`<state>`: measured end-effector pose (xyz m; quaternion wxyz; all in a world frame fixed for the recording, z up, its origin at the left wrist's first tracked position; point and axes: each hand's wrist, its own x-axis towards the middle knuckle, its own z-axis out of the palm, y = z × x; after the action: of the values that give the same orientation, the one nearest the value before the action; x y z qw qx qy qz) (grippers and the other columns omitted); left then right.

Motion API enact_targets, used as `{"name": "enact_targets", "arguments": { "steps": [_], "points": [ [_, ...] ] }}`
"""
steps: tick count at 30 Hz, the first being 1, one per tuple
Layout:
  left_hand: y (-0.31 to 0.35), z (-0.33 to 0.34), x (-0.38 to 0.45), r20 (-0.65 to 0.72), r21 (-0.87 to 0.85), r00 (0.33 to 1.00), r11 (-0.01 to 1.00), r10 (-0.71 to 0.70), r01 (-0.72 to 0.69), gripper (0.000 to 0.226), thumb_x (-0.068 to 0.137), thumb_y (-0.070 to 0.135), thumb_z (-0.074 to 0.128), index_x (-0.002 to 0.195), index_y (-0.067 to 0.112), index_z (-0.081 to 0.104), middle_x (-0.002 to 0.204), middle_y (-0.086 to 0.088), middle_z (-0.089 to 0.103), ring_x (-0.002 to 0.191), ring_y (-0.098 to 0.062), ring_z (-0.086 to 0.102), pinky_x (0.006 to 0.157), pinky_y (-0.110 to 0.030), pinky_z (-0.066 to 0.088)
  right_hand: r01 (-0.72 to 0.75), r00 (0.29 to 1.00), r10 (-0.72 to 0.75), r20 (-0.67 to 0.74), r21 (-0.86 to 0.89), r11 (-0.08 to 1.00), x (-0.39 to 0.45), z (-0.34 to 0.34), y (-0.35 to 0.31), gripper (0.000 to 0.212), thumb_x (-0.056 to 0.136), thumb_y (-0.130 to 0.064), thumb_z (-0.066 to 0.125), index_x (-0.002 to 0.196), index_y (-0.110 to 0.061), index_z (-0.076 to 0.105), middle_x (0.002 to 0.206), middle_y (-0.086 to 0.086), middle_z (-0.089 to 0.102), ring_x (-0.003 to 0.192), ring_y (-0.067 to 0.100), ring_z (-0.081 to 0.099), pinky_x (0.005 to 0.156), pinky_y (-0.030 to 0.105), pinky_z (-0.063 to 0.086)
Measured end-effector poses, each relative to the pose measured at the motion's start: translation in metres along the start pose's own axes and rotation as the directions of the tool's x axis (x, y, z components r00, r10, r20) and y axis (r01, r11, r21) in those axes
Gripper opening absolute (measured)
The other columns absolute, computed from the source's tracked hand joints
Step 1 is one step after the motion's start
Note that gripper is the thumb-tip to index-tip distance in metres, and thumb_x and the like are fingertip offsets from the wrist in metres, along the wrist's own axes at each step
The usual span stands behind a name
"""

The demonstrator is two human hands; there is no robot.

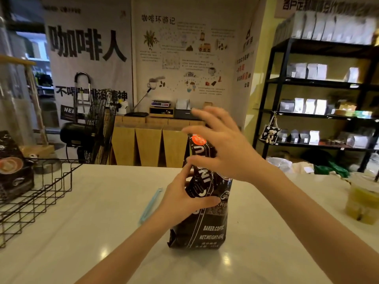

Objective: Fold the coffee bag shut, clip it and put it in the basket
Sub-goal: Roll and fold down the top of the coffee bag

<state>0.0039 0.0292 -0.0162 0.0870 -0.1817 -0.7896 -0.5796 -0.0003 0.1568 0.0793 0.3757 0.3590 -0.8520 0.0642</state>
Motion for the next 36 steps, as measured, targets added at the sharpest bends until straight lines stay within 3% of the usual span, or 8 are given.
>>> {"name": "enact_targets", "arguments": {
  "steps": [6,9,11,14,18,21,25,36],
  "points": [
    [0.0,0.001,0.004,0.04,0.04,0.999,0.999,-0.005,0.003,0.07,0.06,0.032,0.081,0.108,0.042,0.032,0.093,0.03,0.045,0.082,0.012,0.045,0.062,-0.007,0.036,0.315,0.904,-0.176,0.39,-0.326,0.891,0.027,0.018,-0.003,0.029,0.091,-0.036,0.045,0.099,-0.021,0.068,0.114,0.0,0.065,0.125,0.021,0.043,0.115,0.05,-0.004],
    [-0.004,-0.003,0.003,0.063,0.017,0.997,0.999,-0.047,0.046,0.076,0.059,0.033,0.081,0.118,0.038,0.033,0.108,0.022,0.046,0.098,0.002,0.046,0.077,-0.015,0.041,0.36,0.913,-0.255,0.318,-0.339,0.869,0.032,0.026,-0.001,0.035,0.09,-0.031,0.048,0.079,-0.01,0.073,0.082,0.004,0.072,0.097,0.024,0.058,0.112,0.049,0.021],
    [-0.005,-0.006,0.0,0.093,-0.024,0.992,0.996,-0.079,0.082,0.082,0.059,0.04,0.078,0.128,0.033,0.034,0.118,0.016,0.049,0.106,-0.005,0.048,0.079,-0.018,0.044,0.373,0.923,-0.303,0.237,-0.359,0.855,0.034,0.032,0.004,0.032,0.086,-0.027,0.057,0.064,-0.007,0.071,0.064,0.005,0.07,0.079,0.023,0.059,0.096,0.044,0.042],
    [0.0,-0.007,-0.002,0.129,-0.214,0.981,0.962,-0.143,0.168,0.049,0.081,0.04,0.055,0.126,0.029,0.041,0.112,0.01,0.059,0.093,0.0,0.056,0.064,-0.007,0.046,0.362,0.931,-0.346,0.118,-0.428,0.828,0.033,0.034,0.01,0.033,0.071,-0.026,0.074,0.044,-0.012,0.063,0.042,-0.002,0.058,0.057,0.017,0.054,0.076,0.034,0.053],
    [-0.005,-0.001,0.002,0.048,-0.197,0.983,0.963,-0.178,0.184,0.031,0.093,0.028,0.042,0.124,0.031,0.048,0.118,0.001,0.061,0.102,-0.011,0.059,0.084,-0.025,0.048,0.359,0.93,-0.36,0.076,-0.403,0.842,0.028,0.034,0.015,0.033,0.076,-0.026,0.071,0.046,-0.013,0.065,0.044,-0.002,0.058,0.06,0.02,0.055,0.078,0.038,0.053],
    [-0.009,0.006,0.003,-0.01,-0.168,0.993,0.979,-0.119,0.116,0.028,0.09,0.025,0.049,0.1,0.05,0.053,0.111,0.004,0.066,0.101,-0.014,0.062,0.093,-0.04,0.049,0.34,0.936,-0.35,0.035,-0.352,0.872,0.027,0.033,0.02,0.039,0.083,-0.027,0.058,0.049,-0.01,0.067,0.046,0.001,0.06,0.063,0.023,0.058,0.081,0.043,0.052],
    [-0.006,0.009,0.006,-0.035,-0.192,0.99,0.973,-0.134,0.125,0.03,0.087,0.02,0.057,0.102,0.046,0.057,0.104,0.006,0.069,0.097,-0.014,0.065,0.091,-0.04,0.05,0.288,0.951,-0.309,-0.03,-0.28,0.916,0.022,0.031,0.026,0.051,0.083,-0.036,0.039,0.046,-0.013,0.067,0.045,-0.003,0.06,0.063,0.019,0.058,0.081,0.044,0.052],
    [-0.01,0.018,0.01,-0.131,-0.198,0.985,0.976,-0.114,0.087,0.038,0.08,0.019,0.066,0.118,0.02,0.059,0.106,0.0,0.07,0.091,-0.012,0.068,0.081,-0.032,0.056,0.27,0.941,-0.307,-0.141,-0.231,0.935,0.013,0.027,0.044,0.049,0.084,-0.036,0.048,0.043,-0.015,0.064,0.044,-0.006,0.058,0.061,0.013,0.053,0.085,0.038,0.049]
  ]
}}
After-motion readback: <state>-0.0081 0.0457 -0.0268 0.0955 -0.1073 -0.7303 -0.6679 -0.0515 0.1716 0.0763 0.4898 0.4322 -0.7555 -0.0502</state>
